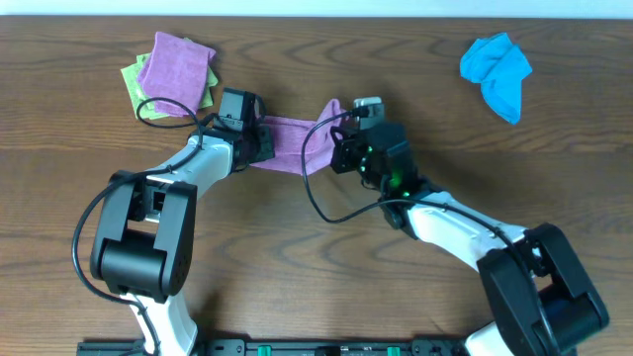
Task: Fold the cloth
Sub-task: 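Fold the strip's right end onto the left end with the right gripper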
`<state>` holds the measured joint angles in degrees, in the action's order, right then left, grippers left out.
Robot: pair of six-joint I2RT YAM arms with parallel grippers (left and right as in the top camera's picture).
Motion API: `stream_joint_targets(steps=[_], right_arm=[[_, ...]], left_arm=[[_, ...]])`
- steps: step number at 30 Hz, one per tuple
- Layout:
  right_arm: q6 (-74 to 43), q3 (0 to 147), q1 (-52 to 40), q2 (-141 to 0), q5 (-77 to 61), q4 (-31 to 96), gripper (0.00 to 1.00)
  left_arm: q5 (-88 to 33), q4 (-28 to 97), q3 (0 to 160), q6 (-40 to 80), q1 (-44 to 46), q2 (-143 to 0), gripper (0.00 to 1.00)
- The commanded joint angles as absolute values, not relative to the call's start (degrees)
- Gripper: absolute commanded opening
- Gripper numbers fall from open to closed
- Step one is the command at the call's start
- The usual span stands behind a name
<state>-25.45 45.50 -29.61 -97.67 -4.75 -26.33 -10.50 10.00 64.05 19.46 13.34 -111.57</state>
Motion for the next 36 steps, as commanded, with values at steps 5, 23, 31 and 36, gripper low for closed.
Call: stream_joint_targets(steps=[5, 23, 31, 36], right_arm=[[-24.8, 54.8, -33.5, -104.4, -3.4, -23.9, 0.01], [-24.8, 61.8, -37.2, -109.9, -3.4, -17.7, 0.01], [-24.8, 61.8, -38.7, -111.7, -3.4, -18.0, 0.01], [-24.8, 61.8, -39.1, -111.7, -3.4, -18.7, 0.01]], left_arm=[[-10.6, 10.3, 65.2, 19.5, 13.9, -111.5, 0.06], [-7.1, 13.3, 68.1, 19.2, 13.8, -107.4, 0.06], [-0.9, 14.2, 68.1, 16.9, 12.7, -100.8, 0.06], [1.9, 14.2, 68.1, 15.4, 11.5, -97.8, 0.06]])
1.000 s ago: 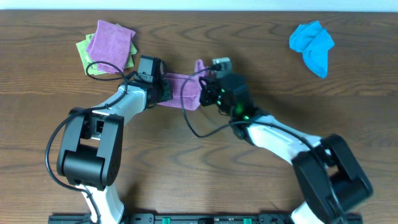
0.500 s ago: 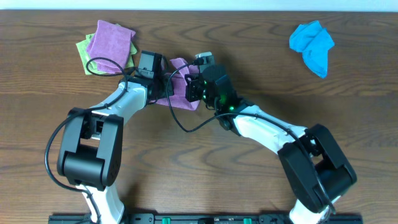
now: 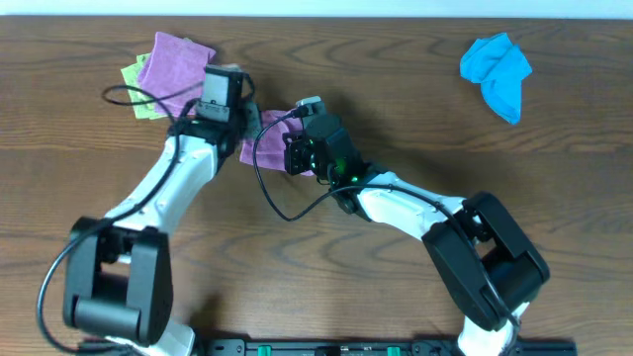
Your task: Fold the cloth
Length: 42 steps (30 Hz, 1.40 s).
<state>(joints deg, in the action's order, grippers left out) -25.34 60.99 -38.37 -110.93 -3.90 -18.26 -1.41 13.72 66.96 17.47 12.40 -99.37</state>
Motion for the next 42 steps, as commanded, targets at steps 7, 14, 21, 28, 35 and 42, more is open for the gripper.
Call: stream_joint_targets(steps=[7, 14, 21, 28, 35, 42], right_arm=[[-25.7, 62.7, -39.1, -113.8, -3.5, -19.7, 0.01], [-26.1, 65.8, -40.0, -117.0, -3.7, -19.7, 0.02], [-26.1, 71.2, -40.7, -120.5, -3.9, -17.5, 0.01], [-26.1, 73.1, -41.2, -121.6, -4.1, -15.4, 0.01], [-26.1, 73.1, -42.2, -121.6, -4.1, -15.9, 0.01], [-26.1, 73.5, -43.0, -121.9, -4.1, -16.1, 0.02]], left_arm=[[2.0, 14.3, 68.1, 15.3, 10.1, -97.5, 0.06], [2.1, 14.3, 68.1, 15.4, 8.3, -97.5, 0.06], [2.1, 14.3, 68.1, 15.3, 7.8, -97.5, 0.06], [2.9, 14.3, 68.1, 15.2, 7.8, -97.5, 0.06], [3.4, 14.3, 68.1, 15.2, 7.8, -97.5, 0.06], [3.4, 14.3, 68.1, 15.2, 7.8, -97.5, 0.06]])
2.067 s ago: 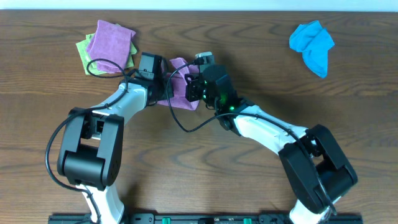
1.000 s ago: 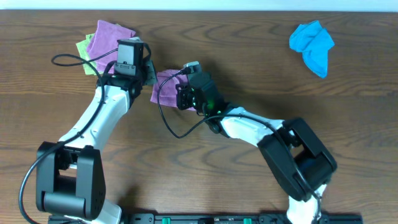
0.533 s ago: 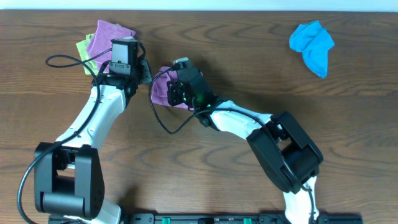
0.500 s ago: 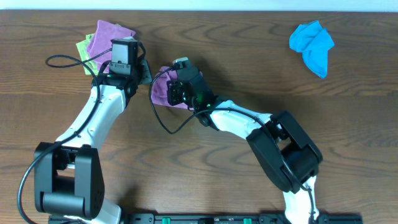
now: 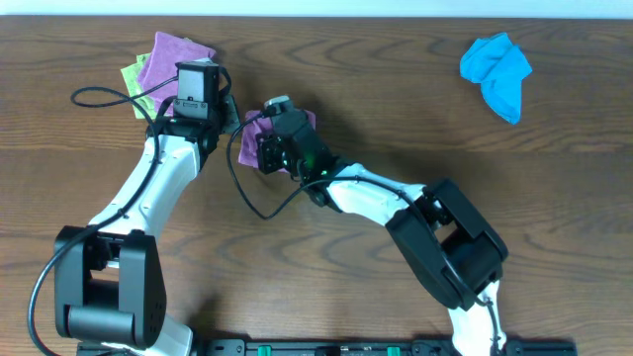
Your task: Fold the cloth
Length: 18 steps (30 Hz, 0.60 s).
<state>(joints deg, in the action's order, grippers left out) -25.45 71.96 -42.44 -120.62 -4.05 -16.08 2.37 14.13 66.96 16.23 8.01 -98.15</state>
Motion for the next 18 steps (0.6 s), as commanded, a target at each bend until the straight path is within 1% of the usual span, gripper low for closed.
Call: stream_joint_targets(steps=[1, 3, 5, 6, 7, 8, 10, 16, 18], right_arm=[[-26.1, 73.5, -43.1, -121.9, -4.1, -16.1, 0.01], [-26.1, 73.6, -43.2, -121.9, -4.1, -16.1, 0.02], [-26.1, 73.6, -43.2, -121.9, -4.1, -16.0, 0.06], [-26.1, 73.6, -43.2, -121.9, -4.1, -16.0, 0.14], [-26.1, 73.6, -43.3, -121.9, -4.2, -16.0, 0.24], [-26.1, 73.6, -43.3, -121.9, -4.8, -16.0, 0.30], [-26.1, 73.6, -43.3, -121.9, -6.2, -16.0, 0.39], [-26.1, 73.6, -43.3, -121.9, -11.1, -16.0, 0.56], [-26.1, 73.6, -43.3, -121.9, -12.7, -16.0, 0.59]], left_arm=[[3.4, 14.3, 68.1, 15.2, 7.8, -97.5, 0.06], [3.4, 14.3, 68.1, 15.2, 7.8, -97.5, 0.06], [3.4, 14.3, 68.1, 15.2, 7.8, -97.5, 0.06], [3.4, 14.3, 68.1, 15.2, 7.8, -97.5, 0.06], [3.4, 14.3, 68.1, 15.2, 7.8, -97.5, 0.06], [3.6, 14.3, 68.1, 15.2, 7.8, -97.5, 0.06], [3.6, 14.3, 68.1, 15.2, 7.7, -97.5, 0.06], [3.6, 14.3, 68.1, 15.2, 6.3, -97.3, 0.06], [3.6, 14.3, 68.1, 15.2, 5.6, -97.3, 0.06]])
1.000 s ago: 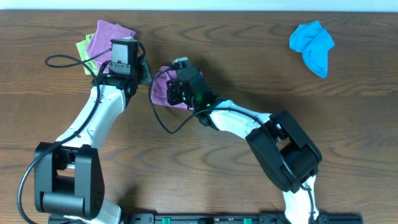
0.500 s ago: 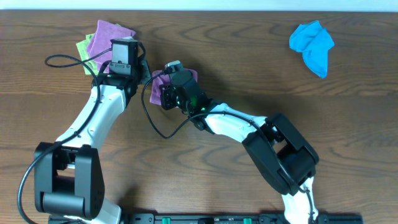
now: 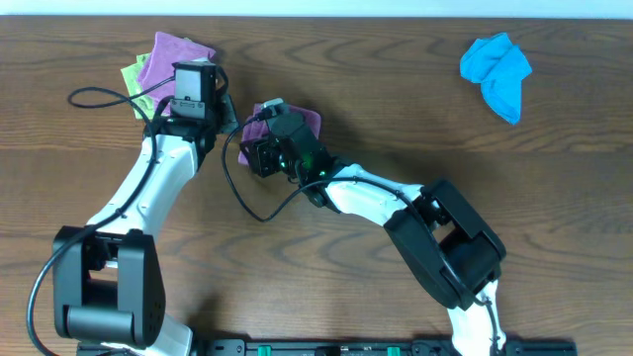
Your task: Fold the cloth
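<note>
In the overhead view, the purple cloth [image 3: 309,121] is bunched between the two arms at the table's upper left. Only a flap of it shows behind the right wrist. My left gripper [image 3: 229,117] reaches in from the left and looks shut on the cloth's left edge. Just below and right of it, my right gripper [image 3: 249,148] points left and is shut on the cloth. Both sets of fingertips are largely hidden under the wrist cameras.
A folded purple cloth [image 3: 170,54] lies on a green cloth [image 3: 130,77] at the far left, just behind the left wrist. A crumpled blue cloth [image 3: 497,67] lies at the far right. Black cables loop beside both wrists.
Both grippers have shifted very slightly up and left with the cloth. The visible purple flap now sits a little further right behind the right wrist.
The purple cloth was first stretched between the two grippers near the table's middle, its right end lifted. Then both grippers were closer together and further up and left, the cloth bunched. Now they hold it close beside the folded pile.
</note>
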`<state>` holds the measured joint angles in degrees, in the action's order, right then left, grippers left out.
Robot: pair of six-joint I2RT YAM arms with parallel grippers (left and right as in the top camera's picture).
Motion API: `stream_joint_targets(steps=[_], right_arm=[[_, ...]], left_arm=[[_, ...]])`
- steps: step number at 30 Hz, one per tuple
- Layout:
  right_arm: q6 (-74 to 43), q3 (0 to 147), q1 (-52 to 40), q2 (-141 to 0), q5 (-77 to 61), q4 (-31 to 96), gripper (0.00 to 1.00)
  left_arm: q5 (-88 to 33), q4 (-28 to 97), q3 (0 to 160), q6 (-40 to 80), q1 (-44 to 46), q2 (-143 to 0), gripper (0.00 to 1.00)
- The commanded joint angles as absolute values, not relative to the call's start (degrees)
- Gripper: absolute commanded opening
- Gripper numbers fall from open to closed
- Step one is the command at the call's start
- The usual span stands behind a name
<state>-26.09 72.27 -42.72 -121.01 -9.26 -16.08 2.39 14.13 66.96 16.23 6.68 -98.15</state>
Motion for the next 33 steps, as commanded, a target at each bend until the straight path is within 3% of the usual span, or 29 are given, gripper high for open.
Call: stream_joint_targets(steps=[1, 11, 19, 33], right_arm=[[-26.1, 73.6, -43.3, -121.9, -13.3, -15.9, 0.60], [-25.8, 73.6, -41.9, -120.5, -13.3, -15.2, 0.65], [-21.3, 73.6, -39.2, -118.6, -11.4, -12.1, 0.66], [-5.8, 74.6, -40.3, -118.0, -15.9, -1.8, 0.70]], left_arm=[[3.6, 14.3, 68.1, 15.2, 5.2, -97.3, 0.06], [3.6, 14.3, 68.1, 15.2, 3.1, -96.3, 0.07], [3.4, 14.7, 68.1, 15.3, 2.9, -95.6, 0.29], [3.1, 15.0, 68.1, 15.4, 2.9, -95.4, 0.33]])
